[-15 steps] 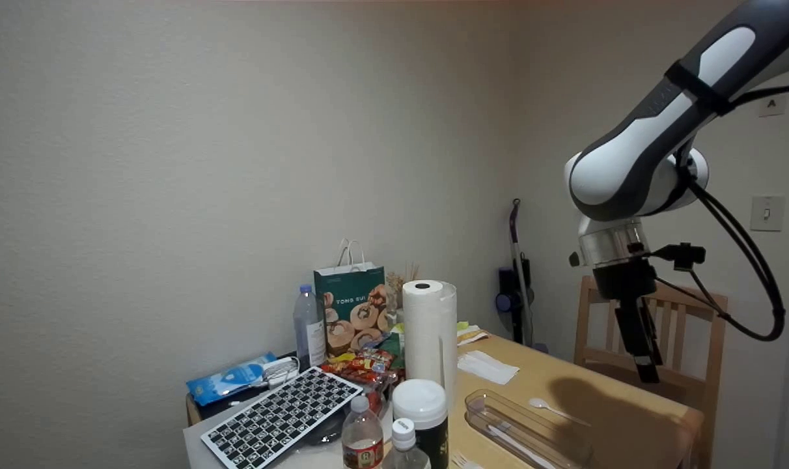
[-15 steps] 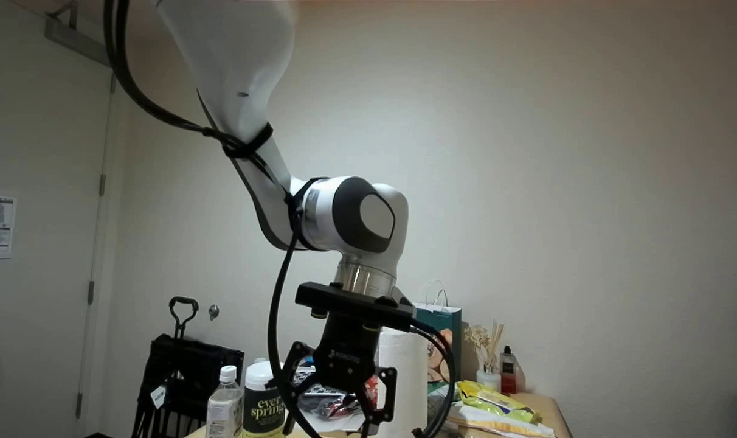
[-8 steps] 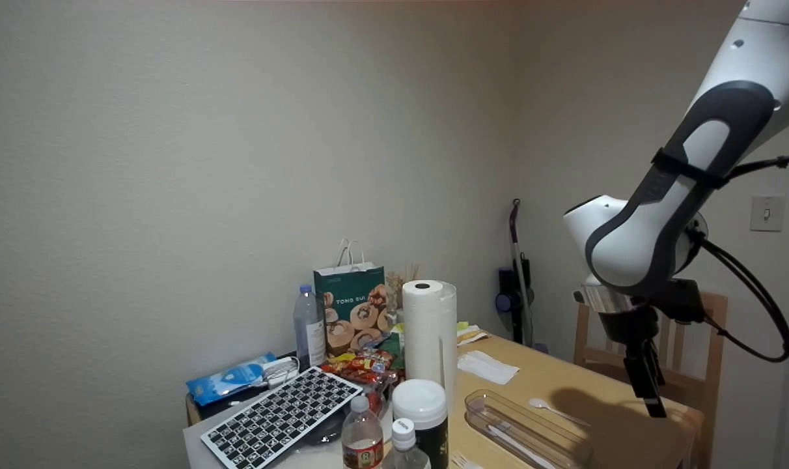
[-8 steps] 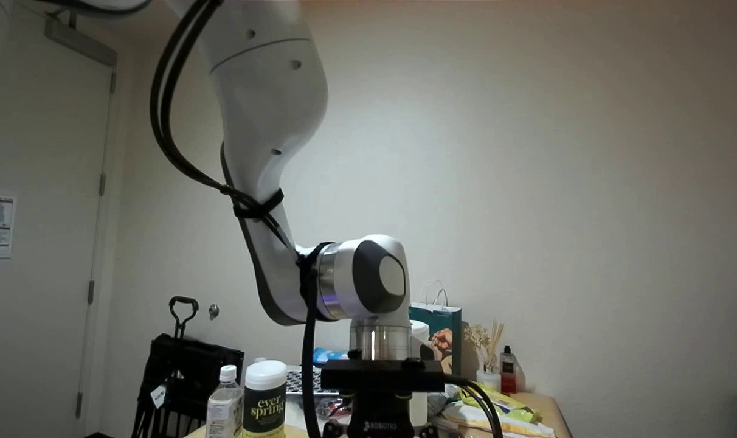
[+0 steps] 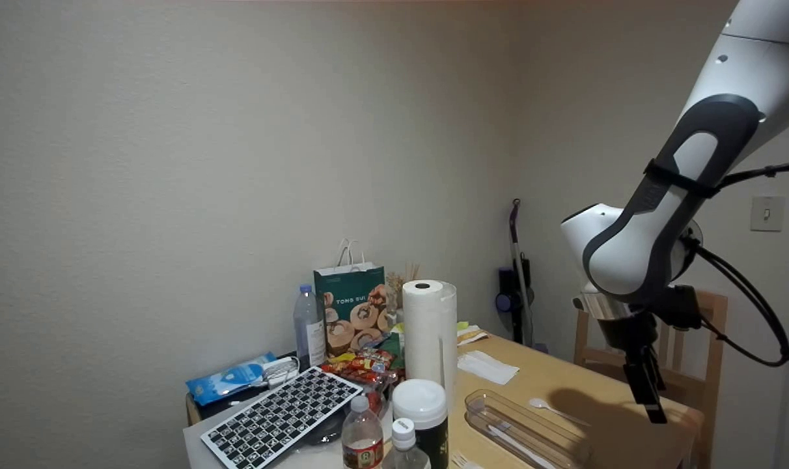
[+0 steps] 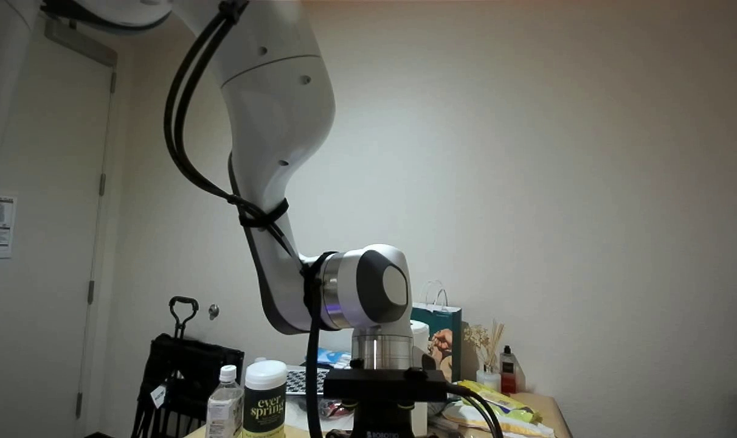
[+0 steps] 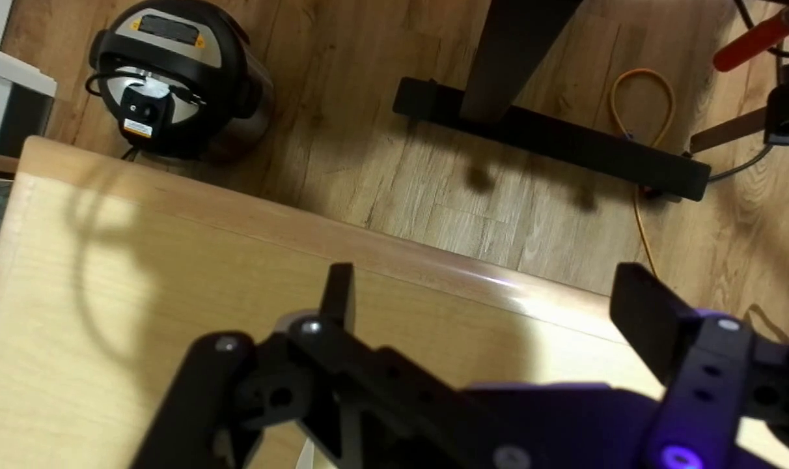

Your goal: Put the plastic spoon and fork in the plastic container

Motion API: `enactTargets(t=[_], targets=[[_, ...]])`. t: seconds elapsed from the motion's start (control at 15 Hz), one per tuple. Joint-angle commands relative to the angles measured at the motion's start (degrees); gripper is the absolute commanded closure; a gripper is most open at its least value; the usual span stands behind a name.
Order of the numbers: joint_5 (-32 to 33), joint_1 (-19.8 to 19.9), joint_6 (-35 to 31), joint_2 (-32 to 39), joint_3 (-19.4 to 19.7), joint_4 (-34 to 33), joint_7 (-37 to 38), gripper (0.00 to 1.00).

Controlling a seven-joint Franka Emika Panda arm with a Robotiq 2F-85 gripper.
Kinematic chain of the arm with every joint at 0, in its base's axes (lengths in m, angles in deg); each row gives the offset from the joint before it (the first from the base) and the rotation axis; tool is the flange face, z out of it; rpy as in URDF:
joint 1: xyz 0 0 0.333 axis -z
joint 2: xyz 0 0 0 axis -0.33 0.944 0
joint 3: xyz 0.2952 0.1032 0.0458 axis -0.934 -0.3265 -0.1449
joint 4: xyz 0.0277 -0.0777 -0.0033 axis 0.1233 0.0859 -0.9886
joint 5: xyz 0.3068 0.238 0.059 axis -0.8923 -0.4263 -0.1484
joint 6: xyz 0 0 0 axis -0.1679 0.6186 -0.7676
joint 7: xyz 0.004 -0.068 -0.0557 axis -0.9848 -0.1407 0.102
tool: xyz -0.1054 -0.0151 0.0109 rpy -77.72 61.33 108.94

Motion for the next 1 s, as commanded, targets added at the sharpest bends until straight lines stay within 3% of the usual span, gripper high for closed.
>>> enactTargets(t=[0.0,0.33,0.53,0.6,0.93], targets=[[1.6,0.8,-4.9,4.0,-1.1,-1.7,4.2,0.00],[5.8,-0.2,-12.4,13.4,0.1,-10.8,11.1,0.00],[7.3,-0.9,-13.0,17.2,0.8,-16.1,15.2,0.00],[5.7,-0.1,-11.9,14.5,-0.2,-13.2,12.3,0.00],[6.0,-0.8,-12.2,18.2,0.3,-16.9,14.3,0.00]])
